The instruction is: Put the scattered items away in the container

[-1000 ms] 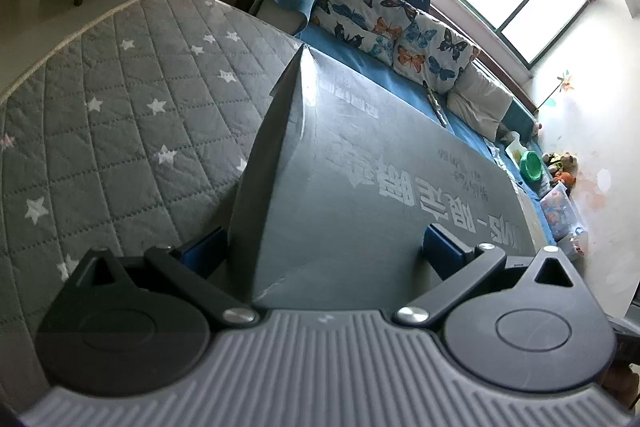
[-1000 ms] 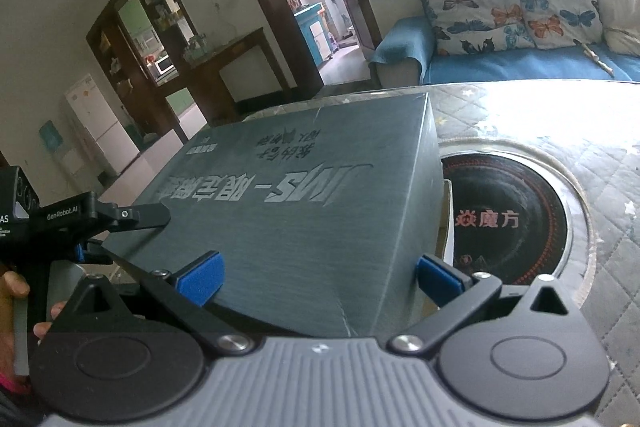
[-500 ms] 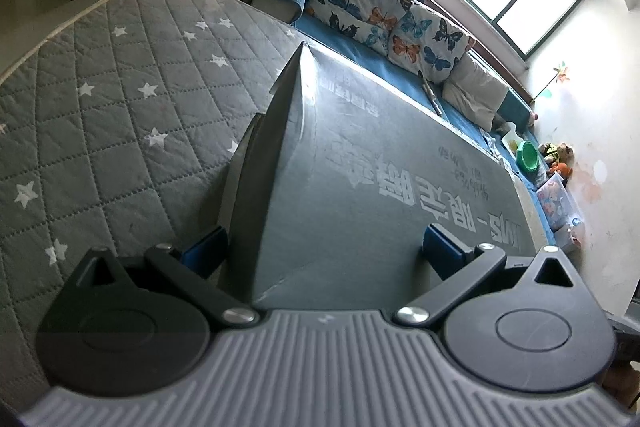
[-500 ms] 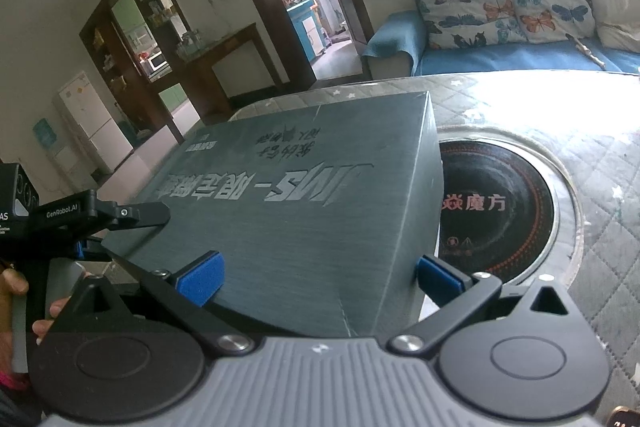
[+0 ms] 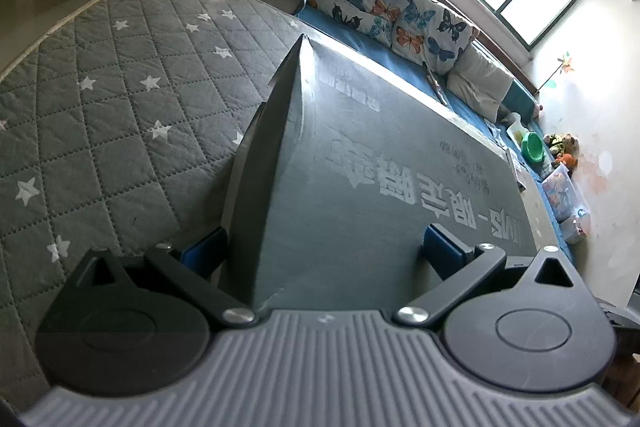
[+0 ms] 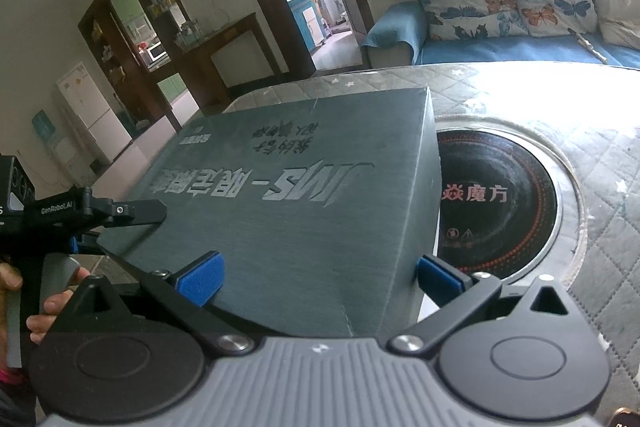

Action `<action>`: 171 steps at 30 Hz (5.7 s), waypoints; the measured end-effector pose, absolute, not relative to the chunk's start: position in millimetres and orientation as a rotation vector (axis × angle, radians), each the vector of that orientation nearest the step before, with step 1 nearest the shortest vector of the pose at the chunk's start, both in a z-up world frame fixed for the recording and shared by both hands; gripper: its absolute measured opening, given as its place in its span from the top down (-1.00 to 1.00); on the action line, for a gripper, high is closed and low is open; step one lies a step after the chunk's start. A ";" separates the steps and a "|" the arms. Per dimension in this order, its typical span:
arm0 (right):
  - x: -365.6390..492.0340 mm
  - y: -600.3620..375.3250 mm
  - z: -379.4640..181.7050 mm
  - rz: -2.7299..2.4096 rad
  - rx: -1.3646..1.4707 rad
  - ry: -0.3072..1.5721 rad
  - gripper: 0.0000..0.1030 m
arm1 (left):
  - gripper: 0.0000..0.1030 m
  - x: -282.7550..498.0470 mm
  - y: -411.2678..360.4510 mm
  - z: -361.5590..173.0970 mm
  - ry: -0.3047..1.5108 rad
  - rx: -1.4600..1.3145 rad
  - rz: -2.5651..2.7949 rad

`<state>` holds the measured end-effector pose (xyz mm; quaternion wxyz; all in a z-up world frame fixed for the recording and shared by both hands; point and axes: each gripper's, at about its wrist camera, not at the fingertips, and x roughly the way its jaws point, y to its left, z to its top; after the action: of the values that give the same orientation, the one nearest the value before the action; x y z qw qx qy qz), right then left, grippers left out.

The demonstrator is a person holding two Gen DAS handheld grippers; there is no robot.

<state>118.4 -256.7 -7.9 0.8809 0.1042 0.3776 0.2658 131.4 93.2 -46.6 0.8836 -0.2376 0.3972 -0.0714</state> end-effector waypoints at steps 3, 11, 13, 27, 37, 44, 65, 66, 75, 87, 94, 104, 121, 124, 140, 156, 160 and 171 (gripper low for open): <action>119.3 -256.2 -8.4 0.554 0.215 0.790 -1.00 | -1.00 125.6 100.6 -60.3 0.824 -0.498 -0.150; 122.2 -255.6 -8.9 0.555 0.211 0.798 -1.00 | -1.00 126.1 102.2 -61.2 0.840 -0.499 -0.147; 124.5 -257.2 -13.8 0.555 0.211 0.800 -1.00 | -1.00 126.6 101.7 -61.3 0.841 -0.497 -0.147; 125.5 -257.2 -14.1 0.562 0.205 0.802 -1.00 | -1.00 129.7 99.1 -48.6 0.849 -0.500 -0.144; 93.6 -260.1 -4.6 0.559 0.207 0.773 -1.00 | -1.00 118.1 95.0 -34.6 0.822 -0.479 -0.153; 68.2 -262.4 2.6 0.557 0.208 0.751 -1.00 | -1.00 91.1 94.8 -22.2 0.805 -0.470 -0.166; -41.9 -274.4 -9.8 0.544 0.205 0.777 -1.00 | -1.00 -62.4 89.2 -32.8 0.786 -0.421 -0.179; -45.3 -274.9 -11.6 0.544 0.202 0.784 -1.00 | -1.00 -65.9 88.6 -34.1 0.790 -0.420 -0.179; -61.9 -276.9 -34.2 0.527 0.188 0.849 -1.00 | -1.00 -75.4 83.6 -57.8 0.872 -0.438 -0.170; -69.7 -275.4 -39.8 0.527 0.181 0.892 -1.00 | -1.00 -75.6 87.2 -71.4 0.943 -0.467 -0.162; -66.7 -275.7 -42.9 0.524 0.185 0.932 -1.00 | -1.00 -70.8 87.7 -78.2 0.988 -0.472 -0.157; -57.7 -274.4 -52.6 0.524 0.200 0.981 -1.00 | -1.00 -64.1 90.0 -85.9 1.045 -0.487 -0.133; -43.4 -269.7 -52.5 0.526 0.169 1.014 -1.00 | -1.00 -52.5 90.9 -94.5 1.108 -0.530 -0.107; -41.5 -269.9 -52.1 0.526 0.165 1.015 -1.00 | -1.00 -49.7 90.6 -95.5 1.119 -0.535 -0.107; -34.3 -270.6 -55.4 0.542 0.166 0.989 -1.00 | -1.00 -33.0 90.7 -107.9 1.154 -0.569 -0.117; -28.1 -274.2 -63.3 0.569 0.209 0.956 -1.00 | -1.00 -27.1 91.9 -111.3 1.146 -0.553 -0.136; -20.5 -276.7 -69.1 0.571 0.220 0.949 -1.00 | -1.00 -25.9 90.1 -109.5 1.145 -0.543 -0.133; -27.3 -277.6 -68.4 0.544 0.266 0.963 -1.00 | -1.00 -33.4 86.2 -91.2 1.116 -0.451 -0.163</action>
<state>-27.3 -277.6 -68.4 0.8425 0.1260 0.4560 0.2575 -33.4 86.2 -91.2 0.8211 -0.2119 0.5244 -0.0764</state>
